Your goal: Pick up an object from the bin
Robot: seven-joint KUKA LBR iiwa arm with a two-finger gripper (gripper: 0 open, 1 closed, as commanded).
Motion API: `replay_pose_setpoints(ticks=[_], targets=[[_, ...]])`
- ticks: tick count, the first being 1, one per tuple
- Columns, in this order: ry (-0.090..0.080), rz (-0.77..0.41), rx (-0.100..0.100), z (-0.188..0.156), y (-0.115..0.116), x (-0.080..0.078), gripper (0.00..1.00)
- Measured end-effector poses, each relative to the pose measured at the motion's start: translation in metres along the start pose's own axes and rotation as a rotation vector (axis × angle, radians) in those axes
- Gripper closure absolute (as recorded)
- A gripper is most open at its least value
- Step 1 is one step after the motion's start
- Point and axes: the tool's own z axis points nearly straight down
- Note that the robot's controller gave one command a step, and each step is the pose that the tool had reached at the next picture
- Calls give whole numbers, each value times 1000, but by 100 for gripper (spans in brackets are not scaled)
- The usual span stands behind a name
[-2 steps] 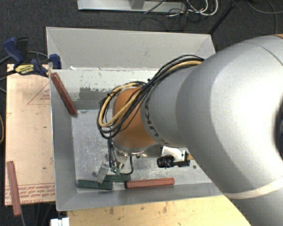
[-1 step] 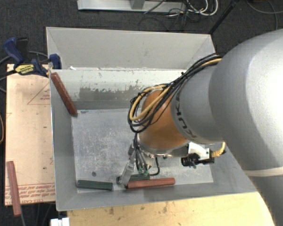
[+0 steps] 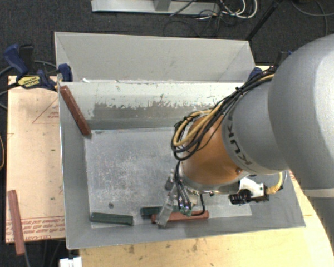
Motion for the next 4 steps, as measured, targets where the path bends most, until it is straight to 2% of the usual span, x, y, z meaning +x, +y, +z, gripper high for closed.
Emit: replay_pose_setpoints(ticks=[1, 2, 3, 4], targets=[[-5, -4, -7, -3, 4, -1, 100], [-10, 35, -7, -181, 6, -15, 100], [6, 178, 3, -95, 26, -9, 100], [1, 179, 0, -99, 26, -10, 0]])
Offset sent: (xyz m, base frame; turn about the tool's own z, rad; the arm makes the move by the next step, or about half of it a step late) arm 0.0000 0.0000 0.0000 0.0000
